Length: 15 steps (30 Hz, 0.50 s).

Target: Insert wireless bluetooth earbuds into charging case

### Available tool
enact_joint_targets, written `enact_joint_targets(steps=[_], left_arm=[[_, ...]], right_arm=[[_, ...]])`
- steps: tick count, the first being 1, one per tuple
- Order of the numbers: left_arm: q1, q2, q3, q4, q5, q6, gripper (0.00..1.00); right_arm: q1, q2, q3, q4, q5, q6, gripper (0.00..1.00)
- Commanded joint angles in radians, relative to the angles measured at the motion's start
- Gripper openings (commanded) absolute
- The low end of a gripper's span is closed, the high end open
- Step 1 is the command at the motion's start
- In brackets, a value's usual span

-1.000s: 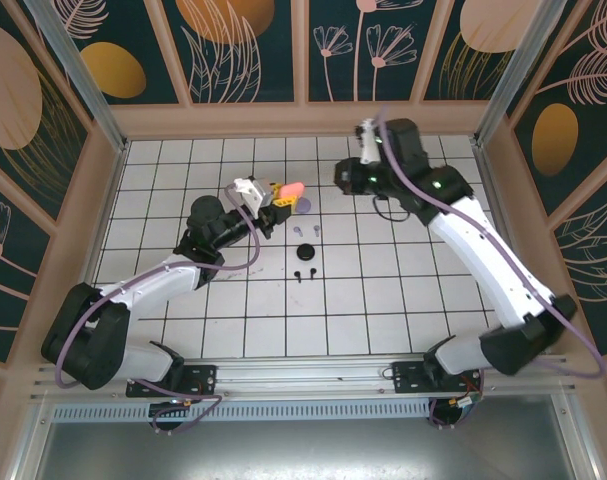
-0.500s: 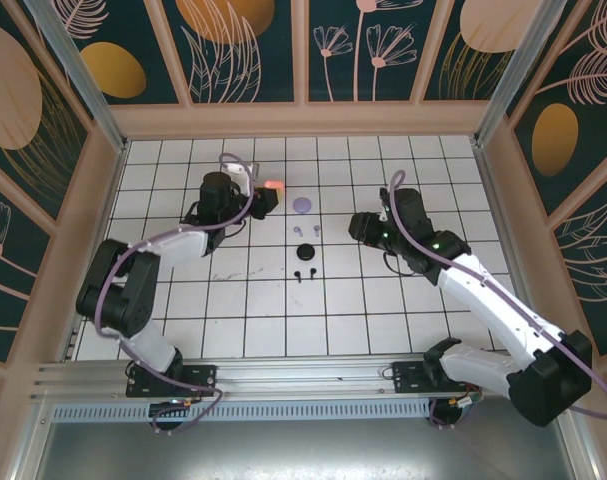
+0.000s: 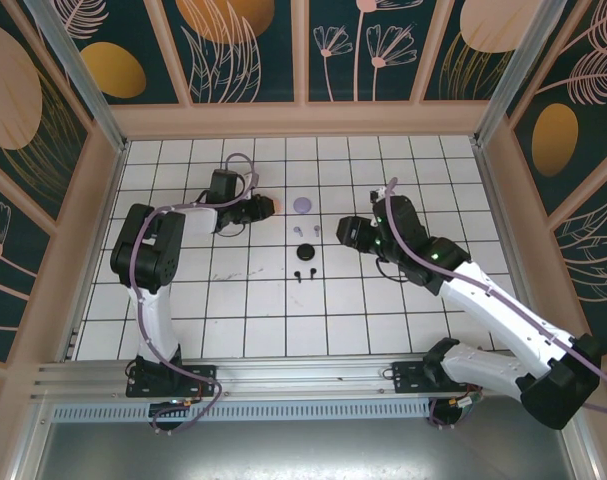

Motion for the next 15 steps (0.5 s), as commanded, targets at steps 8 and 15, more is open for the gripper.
enact_joint_targets(steps=[8, 15], left_arm=[[0.067, 0.113, 0.128, -0.141, 0.031, 0.043, 0.32], [0.099, 0.138, 0.194, -0.273, -0.038, 0.121, 0.51]], right_arm=[[0.138, 0.080, 0.161, -0.128, 0.137, 0.104, 0.60], [0.197, 0.109, 0.256, -0.211, 0.181, 0.141, 0.67]])
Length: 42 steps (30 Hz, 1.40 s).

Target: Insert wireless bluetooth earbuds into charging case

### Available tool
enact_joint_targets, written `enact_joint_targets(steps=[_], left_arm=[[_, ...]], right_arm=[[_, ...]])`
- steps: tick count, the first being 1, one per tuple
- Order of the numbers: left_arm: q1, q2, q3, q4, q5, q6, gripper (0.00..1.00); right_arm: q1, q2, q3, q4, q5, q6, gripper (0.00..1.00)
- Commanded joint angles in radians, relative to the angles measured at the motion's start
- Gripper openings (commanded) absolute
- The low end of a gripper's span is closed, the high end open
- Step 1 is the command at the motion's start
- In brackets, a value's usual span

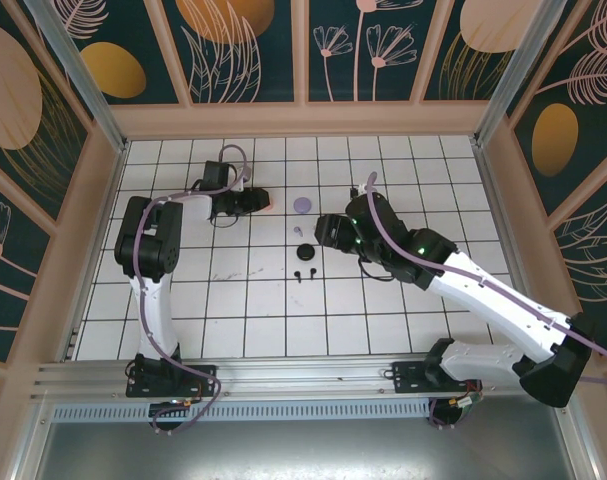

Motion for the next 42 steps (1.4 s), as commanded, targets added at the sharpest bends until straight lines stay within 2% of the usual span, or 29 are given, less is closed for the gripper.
enact_joint_targets(steps=[1, 6, 13, 19, 23, 26, 29, 36, 37, 38, 42], left_arm=[[0.039, 0.035, 0.024, -0.129, -0.085, 0.062, 0.53], [0.080, 0.008, 0.037, -0.209, -0.183, 0.114, 0.57], [0.117, -0.118, 0.028, -0.232, -0.243, 0.140, 0.58], [0.117, -0.354, -0.067, -0.138, -0.211, 0.104, 0.59], [0.115, -0.566, -0.197, -0.002, -0.197, 0.063, 0.62], [0.115, -0.718, -0.294, 0.112, -0.213, 0.028, 0.66], [0.116, -0.837, -0.363, 0.188, -0.227, 0.011, 0.75], [0.116, -0.986, -0.431, 0.251, -0.230, -0.018, 0.83], [0.117, -1.006, -0.454, 0.278, -0.227, -0.032, 0.87], [0.116, -1.025, -0.474, 0.301, -0.229, -0.049, 0.99], [0.117, -1.086, -0.539, 0.344, -0.261, -0.093, 0.99]], right_arm=[[0.023, 0.023, 0.077, -0.076, 0.060, 0.033, 0.68], [0.042, 0.032, 0.135, -0.116, 0.081, 0.037, 0.69], [0.045, 0.038, 0.140, -0.138, 0.088, 0.016, 0.70], [0.040, 0.119, 0.151, -0.163, 0.092, -0.044, 0.70], [0.033, 0.184, 0.136, -0.140, 0.078, -0.074, 0.70], [-0.001, 0.230, 0.114, -0.109, 0.028, -0.094, 0.70], [-0.033, 0.275, 0.093, -0.076, 0.008, -0.116, 0.71], [-0.092, 0.429, 0.096, -0.022, -0.066, -0.143, 0.71], [-0.092, 0.453, 0.100, -0.017, -0.072, -0.142, 0.71], [-0.093, 0.477, 0.105, -0.011, -0.081, -0.140, 0.71], [-0.092, 0.569, 0.134, -0.006, -0.097, -0.130, 0.71]])
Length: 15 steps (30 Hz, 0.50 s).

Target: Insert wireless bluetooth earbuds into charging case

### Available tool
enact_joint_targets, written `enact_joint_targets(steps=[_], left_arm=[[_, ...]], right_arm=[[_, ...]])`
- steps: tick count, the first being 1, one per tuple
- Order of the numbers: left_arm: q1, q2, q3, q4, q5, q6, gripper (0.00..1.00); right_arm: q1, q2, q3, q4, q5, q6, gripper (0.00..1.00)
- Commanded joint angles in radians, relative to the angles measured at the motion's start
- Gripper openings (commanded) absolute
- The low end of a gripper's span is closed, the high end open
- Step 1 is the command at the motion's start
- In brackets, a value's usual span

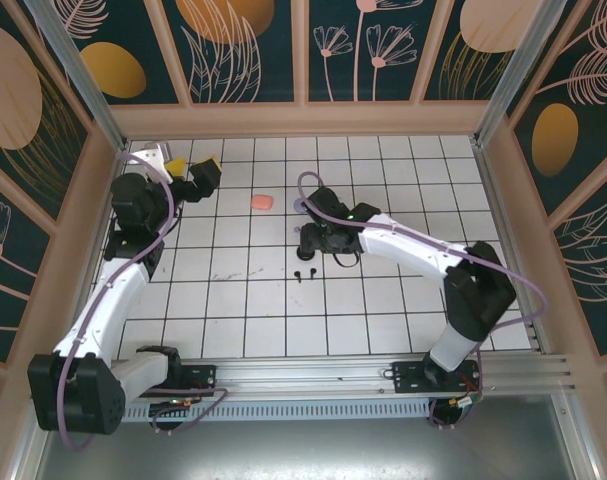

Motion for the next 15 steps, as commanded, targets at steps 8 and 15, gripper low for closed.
enact_joint_targets(steps=[8, 15], left_arm=[[-0.001, -0.181, -0.141, 0.082, -0.268, -0.140, 0.99], [-0.002, -0.170, -0.149, 0.043, -0.269, -0.142, 0.99]], right_arm=[[-0.001, 0.170, 0.088, 0.014, -0.019, -0.023, 0.71], [-0.004, 0.266, 0.188, -0.008, -0.033, -0.055, 0.71]])
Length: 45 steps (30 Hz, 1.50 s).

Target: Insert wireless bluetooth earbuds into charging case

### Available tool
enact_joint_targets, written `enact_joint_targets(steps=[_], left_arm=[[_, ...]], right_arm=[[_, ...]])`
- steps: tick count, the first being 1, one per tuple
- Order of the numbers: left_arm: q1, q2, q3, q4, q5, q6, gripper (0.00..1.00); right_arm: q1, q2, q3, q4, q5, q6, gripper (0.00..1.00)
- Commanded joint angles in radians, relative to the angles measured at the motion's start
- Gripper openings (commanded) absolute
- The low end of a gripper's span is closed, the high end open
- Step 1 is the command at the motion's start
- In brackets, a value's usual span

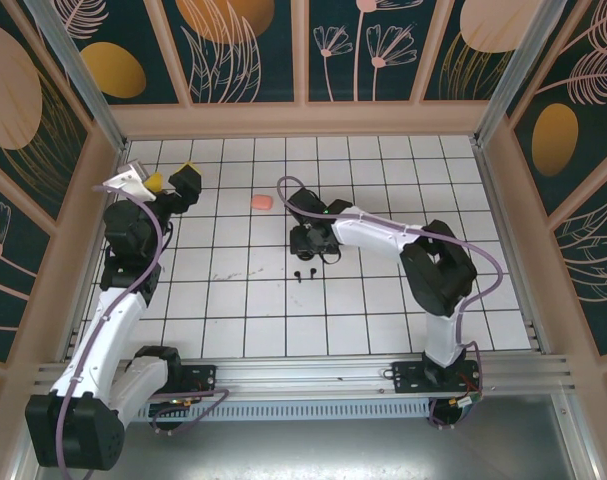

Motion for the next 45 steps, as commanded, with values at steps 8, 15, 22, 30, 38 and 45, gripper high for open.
enact_joint_targets(steps=[8, 15, 22, 30, 38, 45], left_arm=[[0.000, 0.012, -0.076, 0.106, 0.006, -0.102, 0.99], [-0.002, 0.074, -0.036, 0.076, 0.048, -0.174, 0.99], [-0.003, 0.083, -0.031, 0.079, 0.080, -0.141, 0.99], [-0.013, 0.120, -0.017, 0.078, 0.118, -0.115, 0.99], [-0.037, 0.160, -0.008, 0.090, 0.112, -0.114, 0.99], [-0.061, 0.180, -0.005, 0.079, 0.086, -0.139, 0.99]], right_arm=[[-0.012, 0.136, 0.134, -0.065, -0.022, -0.063, 0.71], [-0.012, 0.187, 0.170, -0.088, -0.012, -0.075, 0.69], [-0.014, 0.215, 0.193, -0.102, -0.005, -0.081, 0.64], [-0.004, 0.215, 0.194, -0.135, 0.023, -0.061, 0.63], [0.011, 0.222, 0.194, -0.138, 0.025, -0.047, 0.62], [0.020, 0.229, 0.189, -0.133, 0.008, -0.011, 0.58]])
